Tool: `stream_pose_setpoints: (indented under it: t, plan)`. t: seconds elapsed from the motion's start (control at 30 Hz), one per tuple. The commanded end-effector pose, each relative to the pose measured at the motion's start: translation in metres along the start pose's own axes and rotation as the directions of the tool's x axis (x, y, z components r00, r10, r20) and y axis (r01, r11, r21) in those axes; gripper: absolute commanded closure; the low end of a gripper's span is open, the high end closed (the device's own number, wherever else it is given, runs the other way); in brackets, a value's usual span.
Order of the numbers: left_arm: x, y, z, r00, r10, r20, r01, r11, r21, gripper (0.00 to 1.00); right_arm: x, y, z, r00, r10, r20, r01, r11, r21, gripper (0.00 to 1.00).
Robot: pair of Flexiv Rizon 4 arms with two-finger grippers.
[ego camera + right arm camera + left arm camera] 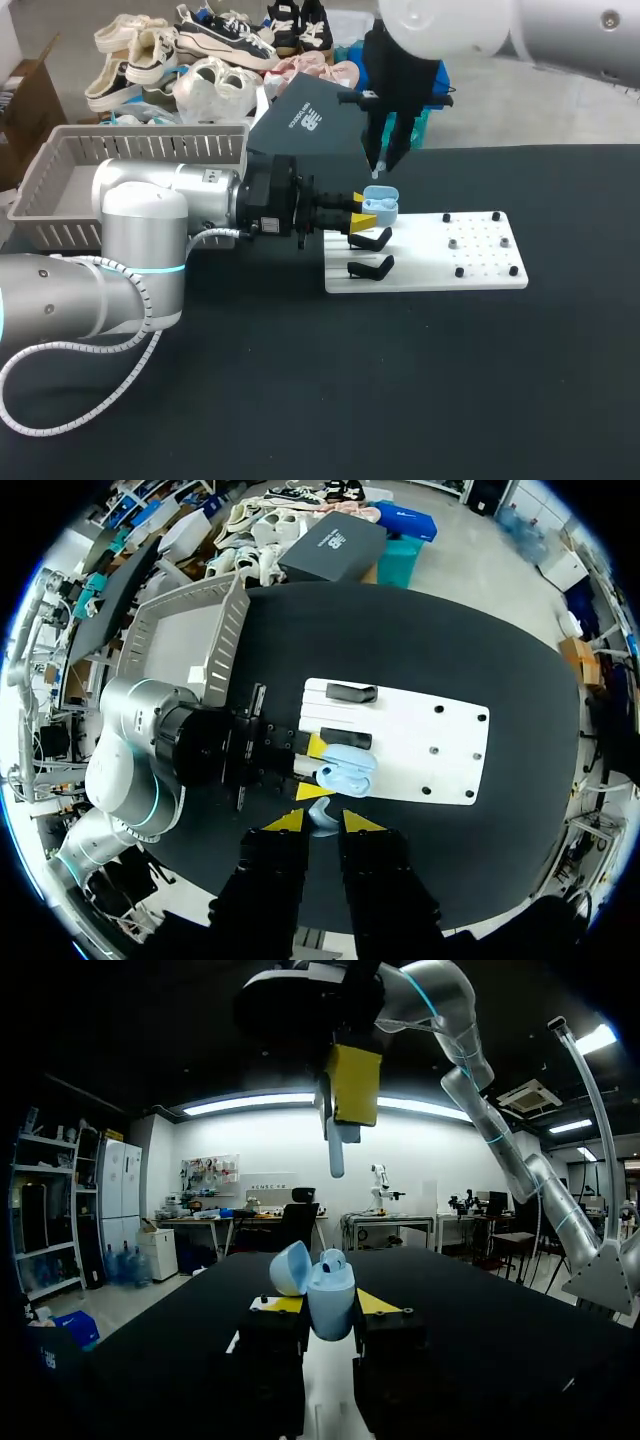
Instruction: Pick up each earbud case from the left stands, insert the matching earbuds, close the lid, and place the case in the box.
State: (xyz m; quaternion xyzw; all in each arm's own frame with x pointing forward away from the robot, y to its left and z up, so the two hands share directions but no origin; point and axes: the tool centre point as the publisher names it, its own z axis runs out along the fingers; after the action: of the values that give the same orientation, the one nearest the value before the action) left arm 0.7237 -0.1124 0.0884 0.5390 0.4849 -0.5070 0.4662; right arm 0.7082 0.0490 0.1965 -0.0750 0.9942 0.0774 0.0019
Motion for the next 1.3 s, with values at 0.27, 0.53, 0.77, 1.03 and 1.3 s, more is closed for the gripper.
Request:
stream_pose_setpoints:
  t: [0.27,0.53,0.77,1.03,1.3]
  plan:
    - [0.007,0.001,0.002,1.000,0.001,0.014,-0.001,1.000,-0.001,1.00,0.003,0.003,0.000,0.998,-0.068,0.000,0.068,0.998,0.004,1.00]
    - [0.007,0.001,0.002,1.000,0.001,0.014,-0.001,1.000,-0.001,1.00,0.007,0.008,0.002,0.965,-0.263,0.002,0.263,0.964,0.050,1.00]
    - [0.007,0.001,0.002,1.000,0.001,0.014,-0.001,1.000,-0.001,1.00,0.003,0.003,0.015,0.963,-0.268,-0.008,0.268,0.962,0.046,1.00]
    - [0.007,0.001,0.002,1.000,0.001,0.014,-0.001,1.000,-0.001,1.00,-0.002,-0.002,0.026,0.972,-0.236,-0.004,0.236,0.970,0.051,1.00]
    - [0.007,0.001,0.002,1.000,0.001,0.014,-0.001,1.000,-0.001,1.00,-0.003,-0.004,0.034,0.976,-0.219,0.005,0.218,0.974,0.057,1.00]
